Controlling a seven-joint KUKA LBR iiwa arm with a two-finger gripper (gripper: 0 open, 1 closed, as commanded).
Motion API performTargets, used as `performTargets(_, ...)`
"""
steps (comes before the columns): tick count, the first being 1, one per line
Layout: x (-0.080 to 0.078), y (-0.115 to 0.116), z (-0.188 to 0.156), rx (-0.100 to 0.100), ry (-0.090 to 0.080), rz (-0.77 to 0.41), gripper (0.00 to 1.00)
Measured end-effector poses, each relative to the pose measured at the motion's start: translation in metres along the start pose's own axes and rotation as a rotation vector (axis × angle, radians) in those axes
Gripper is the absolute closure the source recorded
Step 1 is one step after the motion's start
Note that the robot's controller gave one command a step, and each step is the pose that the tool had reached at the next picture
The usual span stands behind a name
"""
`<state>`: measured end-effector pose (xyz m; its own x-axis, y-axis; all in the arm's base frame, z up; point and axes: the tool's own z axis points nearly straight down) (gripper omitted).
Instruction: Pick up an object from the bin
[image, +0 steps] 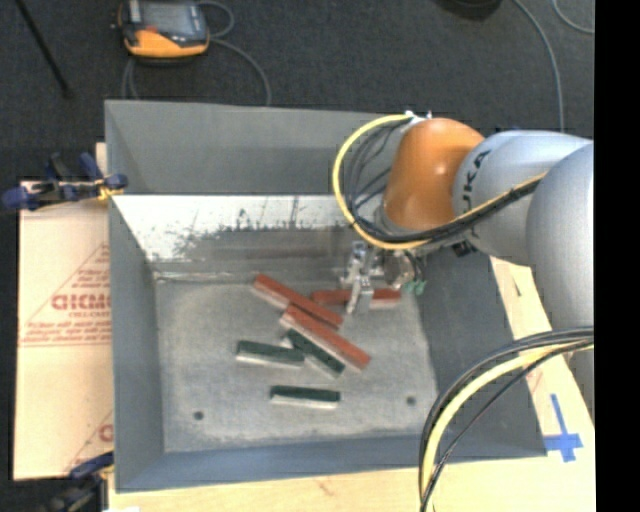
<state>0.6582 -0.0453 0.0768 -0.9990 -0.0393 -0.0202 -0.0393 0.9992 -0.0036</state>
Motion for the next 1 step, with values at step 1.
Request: performTargets(1, -0.0016, -0.0015, -0.0039, -0.002, 0.013, 0.001, 1.00)
